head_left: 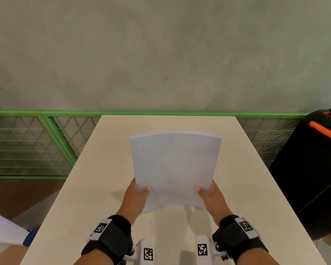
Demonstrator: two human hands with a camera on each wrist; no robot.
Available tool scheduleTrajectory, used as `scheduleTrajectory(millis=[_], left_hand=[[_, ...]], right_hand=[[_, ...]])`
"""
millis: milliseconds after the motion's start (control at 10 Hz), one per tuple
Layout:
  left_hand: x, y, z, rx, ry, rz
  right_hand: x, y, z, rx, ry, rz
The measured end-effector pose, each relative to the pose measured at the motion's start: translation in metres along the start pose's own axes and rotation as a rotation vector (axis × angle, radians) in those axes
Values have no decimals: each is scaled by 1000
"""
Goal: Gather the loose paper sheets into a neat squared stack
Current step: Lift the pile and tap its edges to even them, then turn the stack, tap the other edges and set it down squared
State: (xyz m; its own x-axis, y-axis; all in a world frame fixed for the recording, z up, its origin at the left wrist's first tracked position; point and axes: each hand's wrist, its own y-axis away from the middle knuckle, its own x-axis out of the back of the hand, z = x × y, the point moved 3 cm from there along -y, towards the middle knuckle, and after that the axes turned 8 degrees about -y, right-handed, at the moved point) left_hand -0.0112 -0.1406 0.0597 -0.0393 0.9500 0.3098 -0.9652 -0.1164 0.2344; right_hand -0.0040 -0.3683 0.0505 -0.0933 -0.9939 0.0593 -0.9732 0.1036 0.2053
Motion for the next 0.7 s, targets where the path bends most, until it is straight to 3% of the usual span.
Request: scheduleTrajectory(millis=[200, 300, 500, 700], left_hand=[[-12, -6, -41, 134, -193, -43], [-13, -8, -43, 193, -236, -48], [-13, -13, -61, 483, -271, -117], [-13, -8, -65, 426, -311, -140]], right_hand=[[3, -1, 41, -191, 345, -20], [3, -2, 46, -232, 370, 4], [-1, 6, 58, -533, 276, -75], [1, 5, 70, -568, 203, -66]])
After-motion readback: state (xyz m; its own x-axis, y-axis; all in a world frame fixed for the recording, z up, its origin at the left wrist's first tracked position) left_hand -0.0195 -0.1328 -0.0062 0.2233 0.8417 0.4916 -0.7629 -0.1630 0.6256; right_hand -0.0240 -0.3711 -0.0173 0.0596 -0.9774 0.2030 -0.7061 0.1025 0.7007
